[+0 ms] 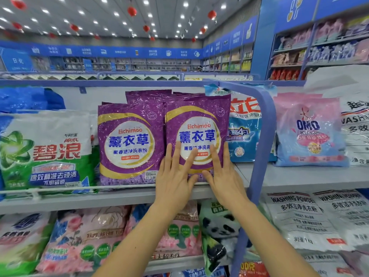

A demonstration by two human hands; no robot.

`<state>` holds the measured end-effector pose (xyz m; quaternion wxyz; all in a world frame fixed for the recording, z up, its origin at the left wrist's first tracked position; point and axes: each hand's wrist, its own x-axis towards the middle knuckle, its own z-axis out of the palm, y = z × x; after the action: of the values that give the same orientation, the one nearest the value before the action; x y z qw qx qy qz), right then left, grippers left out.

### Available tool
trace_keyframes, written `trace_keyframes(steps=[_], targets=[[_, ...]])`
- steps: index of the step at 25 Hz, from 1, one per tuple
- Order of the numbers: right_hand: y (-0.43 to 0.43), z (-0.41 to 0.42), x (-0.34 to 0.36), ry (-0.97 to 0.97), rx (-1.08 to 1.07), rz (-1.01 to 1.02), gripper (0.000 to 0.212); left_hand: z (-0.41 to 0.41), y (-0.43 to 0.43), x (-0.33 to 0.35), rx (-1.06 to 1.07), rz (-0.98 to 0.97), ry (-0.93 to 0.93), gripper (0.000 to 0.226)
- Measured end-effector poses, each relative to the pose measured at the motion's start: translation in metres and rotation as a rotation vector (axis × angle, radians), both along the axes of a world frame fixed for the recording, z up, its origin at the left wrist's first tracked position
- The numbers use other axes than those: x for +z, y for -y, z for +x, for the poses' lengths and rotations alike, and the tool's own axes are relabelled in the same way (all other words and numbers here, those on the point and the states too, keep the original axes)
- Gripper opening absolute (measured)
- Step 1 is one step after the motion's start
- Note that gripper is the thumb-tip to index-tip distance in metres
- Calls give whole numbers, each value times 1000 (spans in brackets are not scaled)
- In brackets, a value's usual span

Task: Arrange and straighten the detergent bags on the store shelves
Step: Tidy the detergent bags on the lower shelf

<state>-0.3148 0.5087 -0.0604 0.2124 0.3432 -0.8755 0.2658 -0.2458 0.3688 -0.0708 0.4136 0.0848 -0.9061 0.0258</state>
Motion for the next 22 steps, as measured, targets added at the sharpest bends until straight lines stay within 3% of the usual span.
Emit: trace_keyframes(steps=[12,16,19,22], targets=[[-1,3,-2,16,-25,48,71,2,1,-3,8,-24,79,64],[-3,4,-2,8,-20,47,70,9,5,1,-83,-14,131,63],[-3,4,-3,5,-32,54,71,22,7,1,-112,35,84,59],[-2,6,-2,9,-52,56,70,39,8,-8,-54,-33,51,52]])
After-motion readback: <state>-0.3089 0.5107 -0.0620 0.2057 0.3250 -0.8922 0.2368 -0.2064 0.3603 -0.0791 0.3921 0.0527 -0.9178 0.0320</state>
